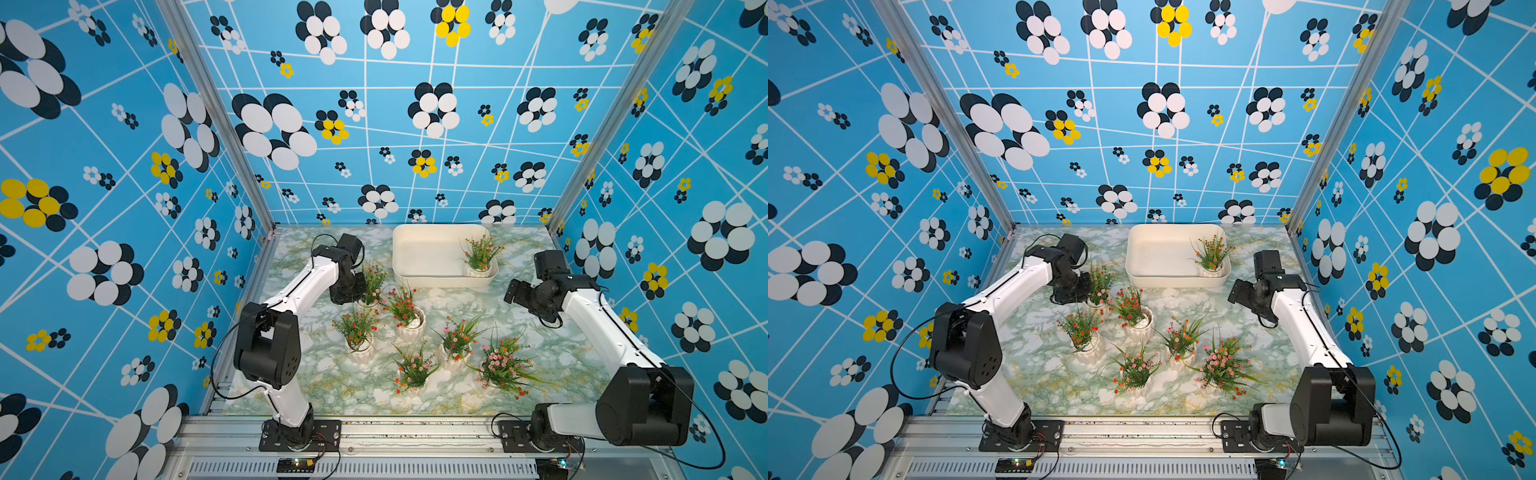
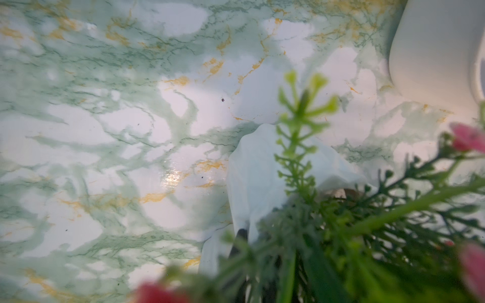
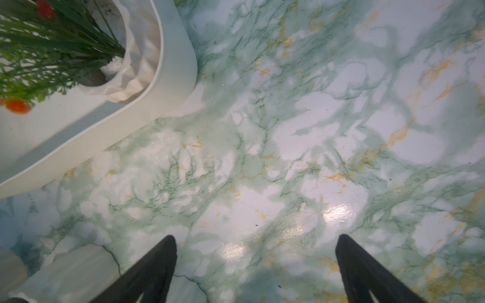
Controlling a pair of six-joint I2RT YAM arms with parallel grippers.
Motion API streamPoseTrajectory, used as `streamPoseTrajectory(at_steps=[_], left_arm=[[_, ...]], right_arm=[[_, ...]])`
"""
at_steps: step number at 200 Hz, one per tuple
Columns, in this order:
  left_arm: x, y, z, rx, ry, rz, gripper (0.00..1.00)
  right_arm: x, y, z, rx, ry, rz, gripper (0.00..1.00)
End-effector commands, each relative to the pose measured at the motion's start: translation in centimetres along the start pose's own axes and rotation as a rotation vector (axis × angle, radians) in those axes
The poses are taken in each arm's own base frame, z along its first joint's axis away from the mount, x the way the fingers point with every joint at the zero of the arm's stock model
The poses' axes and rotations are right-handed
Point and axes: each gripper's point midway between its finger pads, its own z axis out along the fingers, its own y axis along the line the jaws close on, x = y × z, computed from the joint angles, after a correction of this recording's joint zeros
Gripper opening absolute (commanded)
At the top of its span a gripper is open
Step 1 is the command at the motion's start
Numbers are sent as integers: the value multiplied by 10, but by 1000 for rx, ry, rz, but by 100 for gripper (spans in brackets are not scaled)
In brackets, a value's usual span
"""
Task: Put the potted gypsophila into the storage box
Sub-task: Pick up the baby's breath potted plant from the center of the board, then place the baby's breath potted plant at the storage box.
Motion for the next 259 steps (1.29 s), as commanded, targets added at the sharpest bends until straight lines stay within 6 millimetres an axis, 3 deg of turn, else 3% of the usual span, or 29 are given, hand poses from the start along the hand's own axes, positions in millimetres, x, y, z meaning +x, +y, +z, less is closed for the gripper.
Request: streamPoseTrajectory(at_steps=[1,62,116,165,203,259], left_arm=[[-13,-3,-39,38,-82,15,0],[-39,-22,-85,83,-157,52,0],[-71,-81,-119,176,-216,127,0],[-89,-155,-104,226,-225,193,0],[-96,-207,-80,296,-232,200,0],[-99,-249,-42,352,-250,195,0]], right_arm=[[-6,3,-4,-14,-5,5,97],[-9,5,-6,-20,-4,-1,97],[-17,11,-10,-30,29,-49,98],[-33,3,-11,-27,49,-46,98],[-47,4,-9,-45,58,-41,98],[-44,8,1,-65,95,-66,98]])
